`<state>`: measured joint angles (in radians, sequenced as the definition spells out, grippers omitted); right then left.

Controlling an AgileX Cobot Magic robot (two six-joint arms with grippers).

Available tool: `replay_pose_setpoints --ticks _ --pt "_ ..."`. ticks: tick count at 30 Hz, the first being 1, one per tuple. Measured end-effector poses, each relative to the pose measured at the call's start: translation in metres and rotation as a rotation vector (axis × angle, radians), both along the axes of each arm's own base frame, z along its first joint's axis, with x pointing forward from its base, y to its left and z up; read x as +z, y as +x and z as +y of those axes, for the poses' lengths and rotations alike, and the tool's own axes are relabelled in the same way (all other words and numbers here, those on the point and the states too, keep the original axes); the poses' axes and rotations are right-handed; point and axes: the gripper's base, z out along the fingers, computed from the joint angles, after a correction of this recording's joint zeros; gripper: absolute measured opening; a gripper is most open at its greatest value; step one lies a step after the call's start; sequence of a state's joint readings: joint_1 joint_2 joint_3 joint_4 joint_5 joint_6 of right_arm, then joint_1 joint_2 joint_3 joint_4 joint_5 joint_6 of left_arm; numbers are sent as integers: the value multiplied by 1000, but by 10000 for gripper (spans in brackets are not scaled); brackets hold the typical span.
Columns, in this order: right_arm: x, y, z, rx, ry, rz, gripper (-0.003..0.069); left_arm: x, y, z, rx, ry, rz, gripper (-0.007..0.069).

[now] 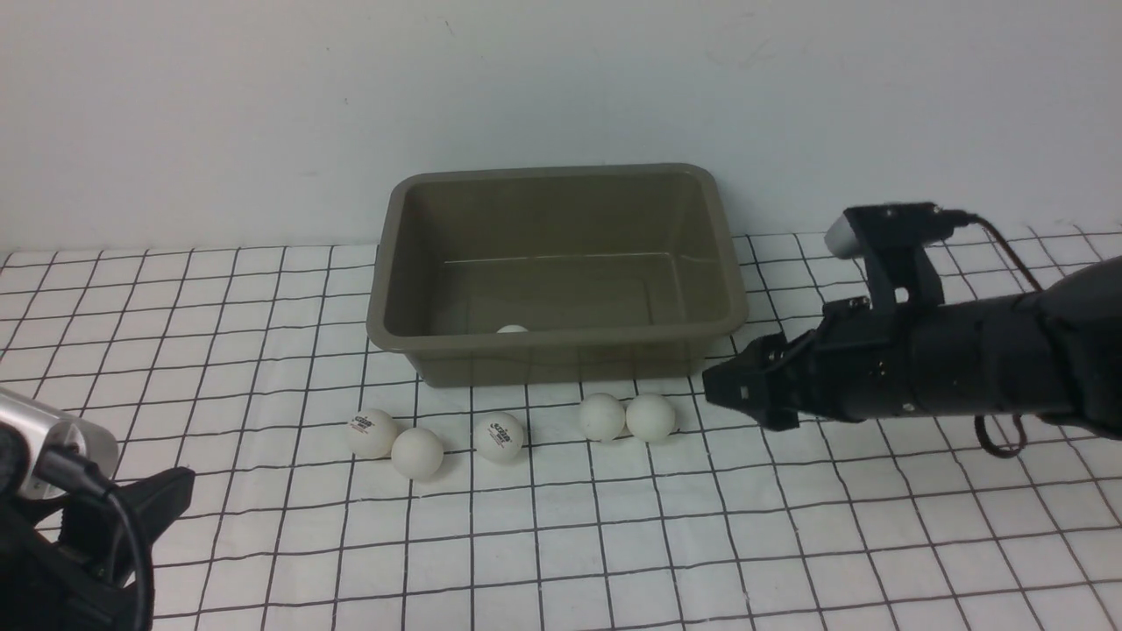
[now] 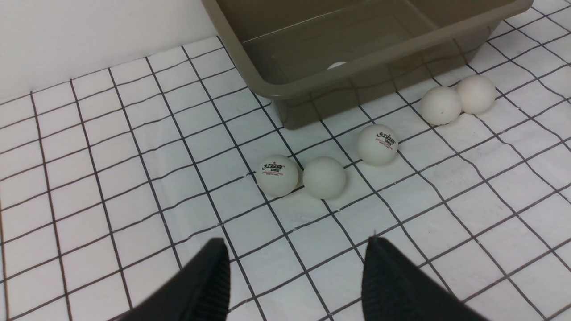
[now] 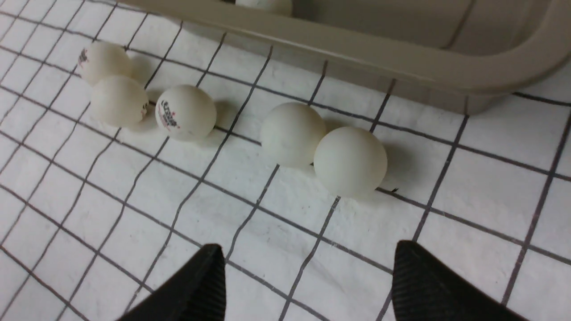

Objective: Put the table tennis balls into the box on the white checkered tablecloth.
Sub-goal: 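Reach for and grasp a ping pong ball on the table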

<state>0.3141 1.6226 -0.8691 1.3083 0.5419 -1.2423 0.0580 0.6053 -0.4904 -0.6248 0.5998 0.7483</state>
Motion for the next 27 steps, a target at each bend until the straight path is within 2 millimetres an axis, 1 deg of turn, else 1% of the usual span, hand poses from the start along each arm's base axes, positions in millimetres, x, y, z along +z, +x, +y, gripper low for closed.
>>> replay_pose_setpoints --ticks 3,9,12,17,20,23,27 --pt "-5 -1 7 81 -60 -52 453 0 0 0 0 0 0 365" --pt "-15 -3 26 134 -158 -135 453 0 0 0 -1 3 -1 365" --pt "-28 -3 36 114 -187 -129 453 0 0 0 -3 6 -2 365" --pt "-53 3 38 64 -204 -75 453 0 0 0 -5 8 -3 365" --pt "-61 5 39 66 -199 -63 458 0 0 0 -5 8 -3 365" --pt "-64 6 41 108 -215 -90 472 0 0 0 -5 8 -3 365" --pt "-58 11 43 112 -215 -120 480 0 0 0 -5 8 -3 365"
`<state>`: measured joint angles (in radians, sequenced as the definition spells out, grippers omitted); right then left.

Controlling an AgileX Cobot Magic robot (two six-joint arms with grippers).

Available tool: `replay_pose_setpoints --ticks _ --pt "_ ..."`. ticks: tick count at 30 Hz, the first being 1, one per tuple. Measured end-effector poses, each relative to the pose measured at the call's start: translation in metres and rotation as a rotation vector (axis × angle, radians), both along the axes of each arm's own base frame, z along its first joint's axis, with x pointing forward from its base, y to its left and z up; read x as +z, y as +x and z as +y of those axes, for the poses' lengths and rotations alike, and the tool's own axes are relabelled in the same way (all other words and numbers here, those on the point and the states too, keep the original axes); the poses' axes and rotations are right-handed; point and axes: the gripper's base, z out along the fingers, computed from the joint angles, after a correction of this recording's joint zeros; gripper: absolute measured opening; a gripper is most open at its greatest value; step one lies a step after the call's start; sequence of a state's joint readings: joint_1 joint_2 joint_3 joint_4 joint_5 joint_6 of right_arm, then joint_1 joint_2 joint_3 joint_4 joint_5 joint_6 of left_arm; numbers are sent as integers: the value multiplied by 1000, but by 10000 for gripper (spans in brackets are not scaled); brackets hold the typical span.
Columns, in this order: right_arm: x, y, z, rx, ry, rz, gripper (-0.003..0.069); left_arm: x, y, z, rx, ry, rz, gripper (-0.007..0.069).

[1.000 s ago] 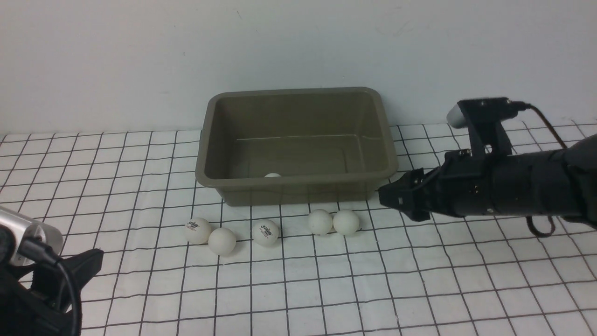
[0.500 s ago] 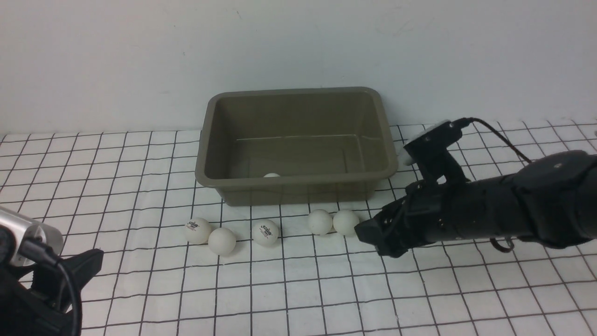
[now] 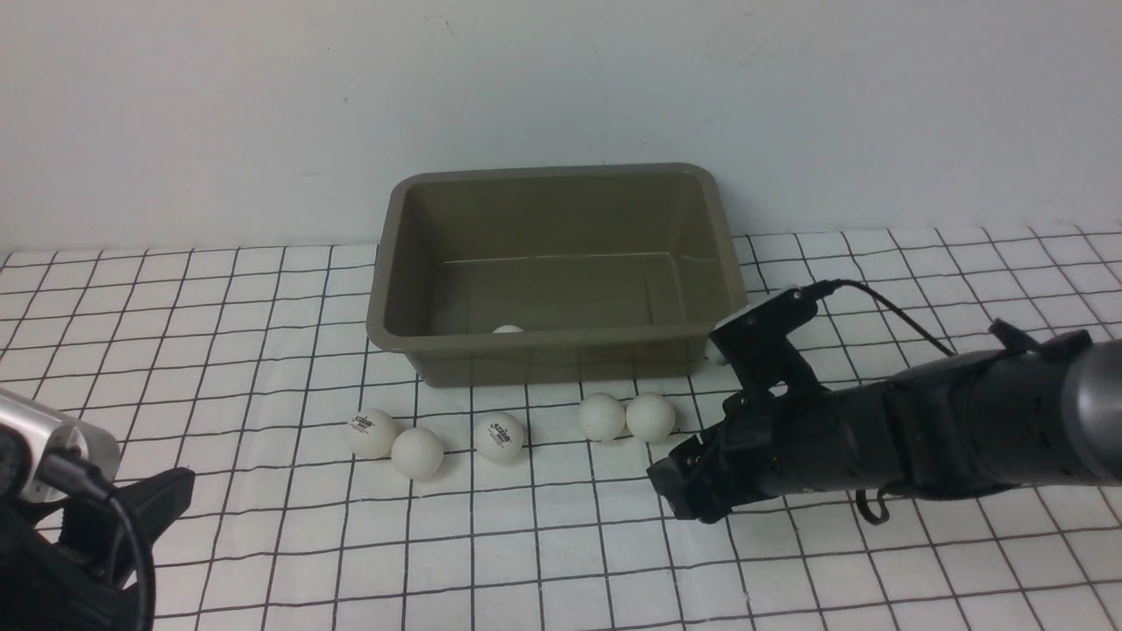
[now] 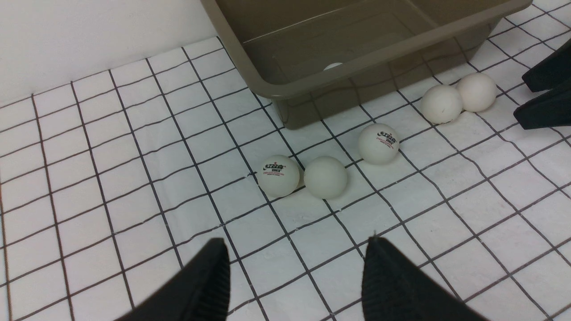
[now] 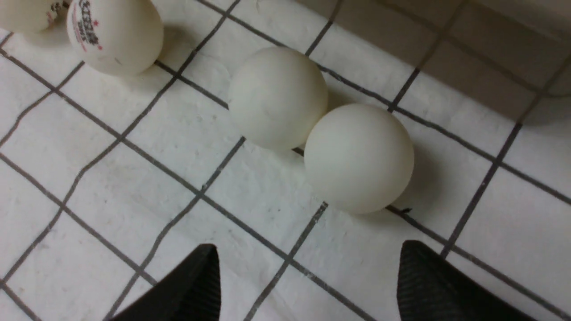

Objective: Put the table tennis balls into the box on the white checkered tablecloth.
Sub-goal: 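Reach for and grasp a ping pong ball on the table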

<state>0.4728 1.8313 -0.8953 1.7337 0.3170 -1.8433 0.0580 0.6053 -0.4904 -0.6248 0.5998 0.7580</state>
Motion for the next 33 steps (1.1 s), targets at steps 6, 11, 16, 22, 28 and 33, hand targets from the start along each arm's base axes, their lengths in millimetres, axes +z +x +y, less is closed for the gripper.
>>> replay_pose_setpoints --ticks 6,11,16,22,28,33 --pt "6 6 3 -1 7 -26 480 0 0 0 0 0 0 365" --pt "-1 15 7 1 2 -20 480 0 0 0 0 0 0 365" --pt "-8 24 12 2 -1 -16 480 0 0 0 0 0 0 365" --pt "-13 30 15 0 -4 -13 479 0 0 0 0 1 0 365" --pt "-21 33 11 -46 -33 1 368 0 0 0 0 1 0 365" --pt "-20 34 11 -59 -33 0 304 0 0 0 0 1 0 365"
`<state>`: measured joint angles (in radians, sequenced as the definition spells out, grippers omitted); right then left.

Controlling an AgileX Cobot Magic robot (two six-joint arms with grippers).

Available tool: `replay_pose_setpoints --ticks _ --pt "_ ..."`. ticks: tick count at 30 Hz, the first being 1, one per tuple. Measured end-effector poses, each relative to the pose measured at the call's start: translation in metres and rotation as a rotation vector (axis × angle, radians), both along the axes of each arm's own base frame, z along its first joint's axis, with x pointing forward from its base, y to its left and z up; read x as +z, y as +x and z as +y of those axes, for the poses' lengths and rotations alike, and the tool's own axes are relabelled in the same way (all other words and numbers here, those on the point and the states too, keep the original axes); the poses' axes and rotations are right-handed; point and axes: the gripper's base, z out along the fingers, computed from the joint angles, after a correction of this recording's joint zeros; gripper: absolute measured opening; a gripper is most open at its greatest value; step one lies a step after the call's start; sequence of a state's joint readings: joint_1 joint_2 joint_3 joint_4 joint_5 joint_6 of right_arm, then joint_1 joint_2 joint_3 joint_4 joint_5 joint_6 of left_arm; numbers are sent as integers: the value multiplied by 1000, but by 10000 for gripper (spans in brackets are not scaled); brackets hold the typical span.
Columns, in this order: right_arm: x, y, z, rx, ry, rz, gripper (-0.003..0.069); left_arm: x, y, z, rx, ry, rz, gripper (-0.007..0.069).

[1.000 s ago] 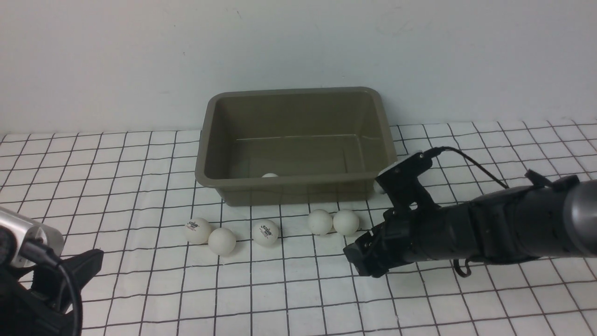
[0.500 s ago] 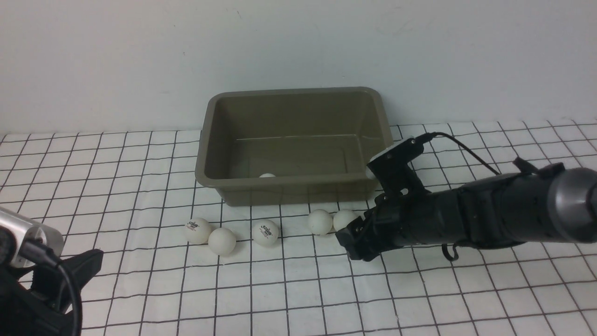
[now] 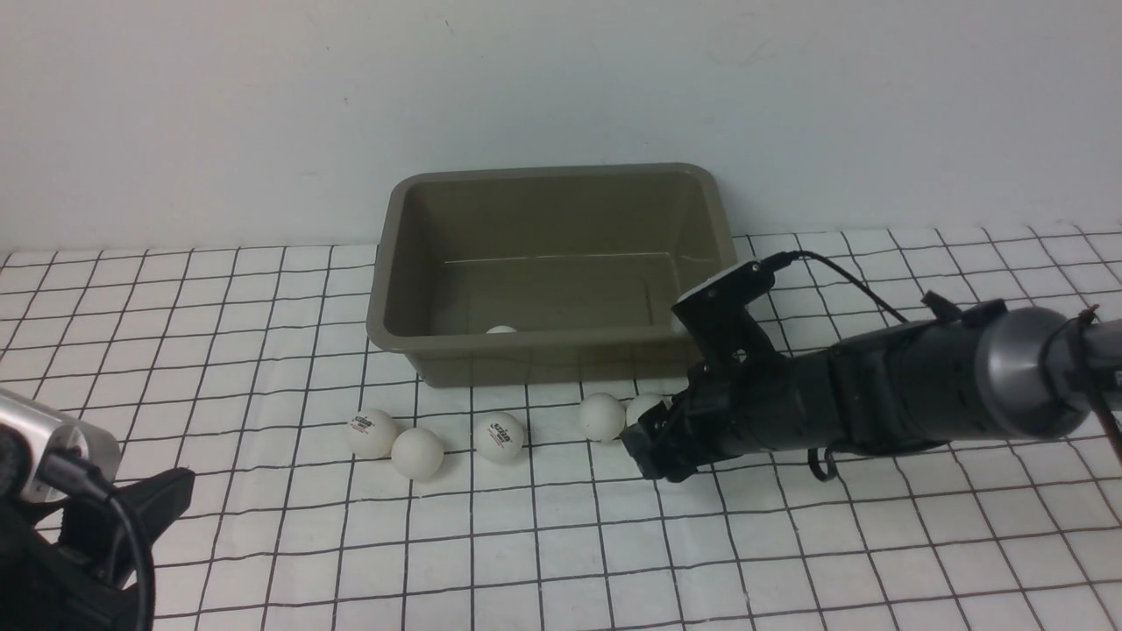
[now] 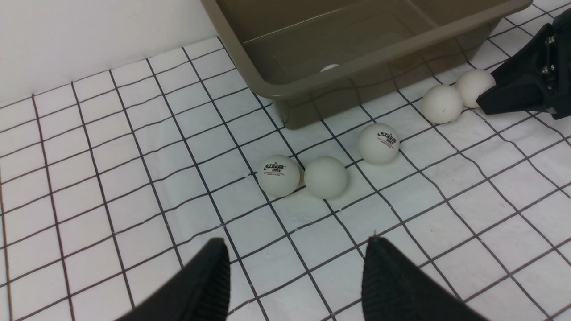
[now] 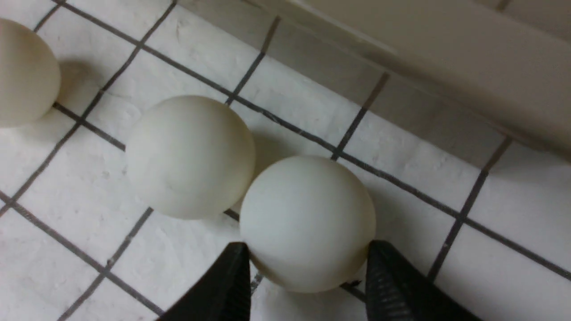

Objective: Put the table tennis balls into the box on the white checkered tablecloth.
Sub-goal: 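Reach for and grasp a ping pong ball on the table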

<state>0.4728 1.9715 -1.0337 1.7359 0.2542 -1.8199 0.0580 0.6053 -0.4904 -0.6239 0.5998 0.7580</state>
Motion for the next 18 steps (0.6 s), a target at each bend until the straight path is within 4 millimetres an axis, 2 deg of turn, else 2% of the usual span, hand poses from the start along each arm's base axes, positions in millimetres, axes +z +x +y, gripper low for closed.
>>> replay_pose_setpoints --ticks 5,7,12,18 --pt "8 1 -2 -13 -8 -25 304 0 0 0 0 0 0 365" --pt "23 1 -4 -27 -1 -62 304 0 0 0 0 2 0 365" --pt "45 -1 -5 -35 20 -115 304 0 0 0 0 2 0 365" --pt "52 -2 -5 -30 34 -129 304 0 0 0 0 2 0 365"
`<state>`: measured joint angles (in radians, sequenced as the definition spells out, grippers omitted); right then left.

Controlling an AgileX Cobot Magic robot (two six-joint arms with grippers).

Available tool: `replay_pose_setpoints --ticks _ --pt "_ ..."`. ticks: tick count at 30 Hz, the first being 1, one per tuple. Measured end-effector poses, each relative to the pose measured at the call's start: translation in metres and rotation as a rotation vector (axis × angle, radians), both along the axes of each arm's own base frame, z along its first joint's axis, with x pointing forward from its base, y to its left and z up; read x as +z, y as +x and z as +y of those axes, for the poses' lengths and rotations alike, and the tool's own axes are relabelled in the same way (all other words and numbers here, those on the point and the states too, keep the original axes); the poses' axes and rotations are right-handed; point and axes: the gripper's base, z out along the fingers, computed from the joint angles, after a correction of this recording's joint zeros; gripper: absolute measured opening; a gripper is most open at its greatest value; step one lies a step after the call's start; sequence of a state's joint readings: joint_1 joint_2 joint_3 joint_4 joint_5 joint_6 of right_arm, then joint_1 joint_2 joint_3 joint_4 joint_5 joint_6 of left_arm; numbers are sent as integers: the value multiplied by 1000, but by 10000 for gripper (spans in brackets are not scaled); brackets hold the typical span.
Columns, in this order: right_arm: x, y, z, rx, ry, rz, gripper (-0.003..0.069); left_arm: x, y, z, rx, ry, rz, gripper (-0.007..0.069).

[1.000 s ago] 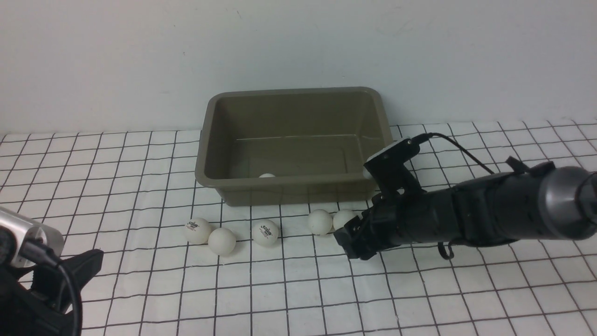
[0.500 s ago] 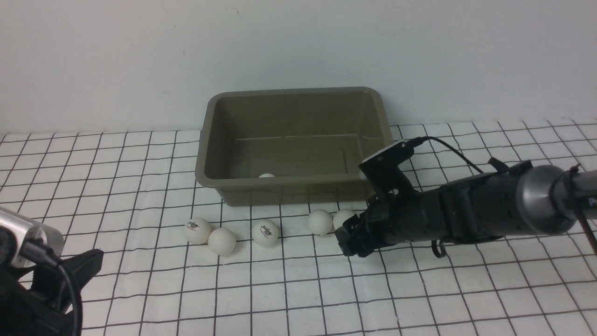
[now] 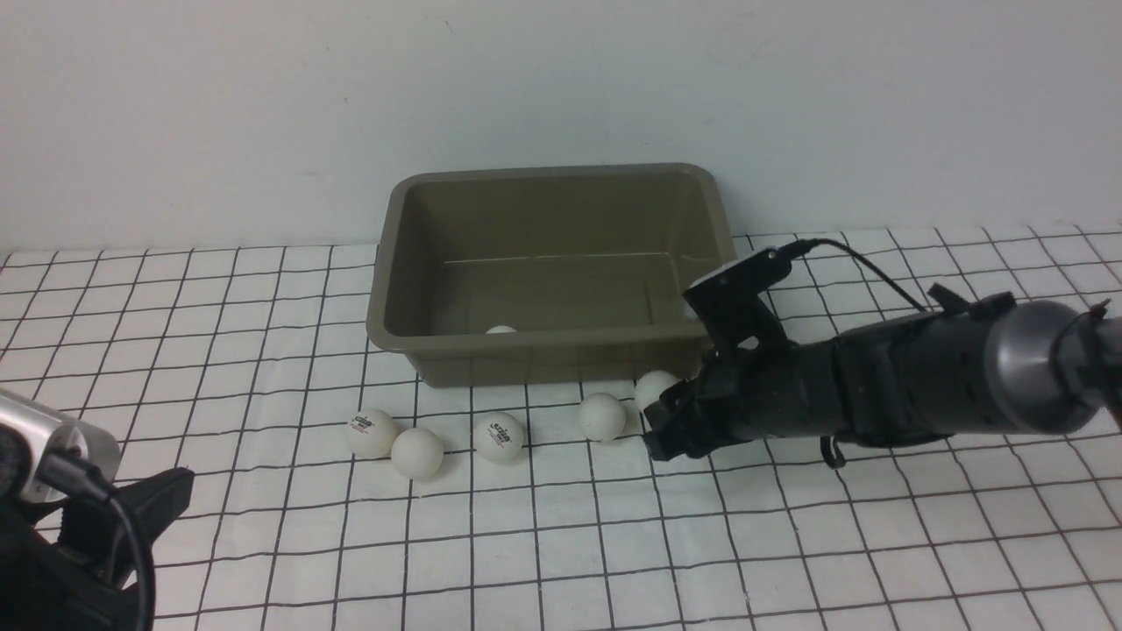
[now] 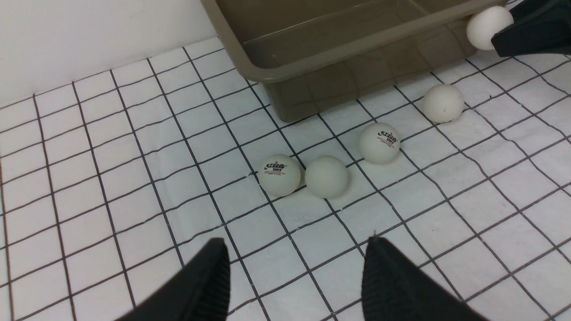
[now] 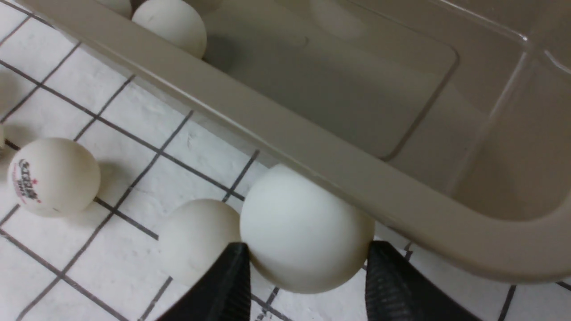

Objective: Put the table tennis balls into the box on the white checkered tablecloth.
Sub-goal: 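Reach for and grasp a ping pong ball on the table, then release the ping pong ball into the bin and lift the gripper away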

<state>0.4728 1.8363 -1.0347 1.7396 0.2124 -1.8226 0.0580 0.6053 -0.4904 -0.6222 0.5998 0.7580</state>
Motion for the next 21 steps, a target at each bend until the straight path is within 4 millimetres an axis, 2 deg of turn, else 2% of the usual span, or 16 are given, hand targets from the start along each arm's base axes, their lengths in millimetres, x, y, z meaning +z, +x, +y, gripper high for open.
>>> replay_pose_setpoints --ticks 9,21 --pt "4 -4 3 30 47 11 304 0 0 0 0 0 0 365" --pt "2 -3 0 1 14 6 304 0 0 0 1 0 -1 365"
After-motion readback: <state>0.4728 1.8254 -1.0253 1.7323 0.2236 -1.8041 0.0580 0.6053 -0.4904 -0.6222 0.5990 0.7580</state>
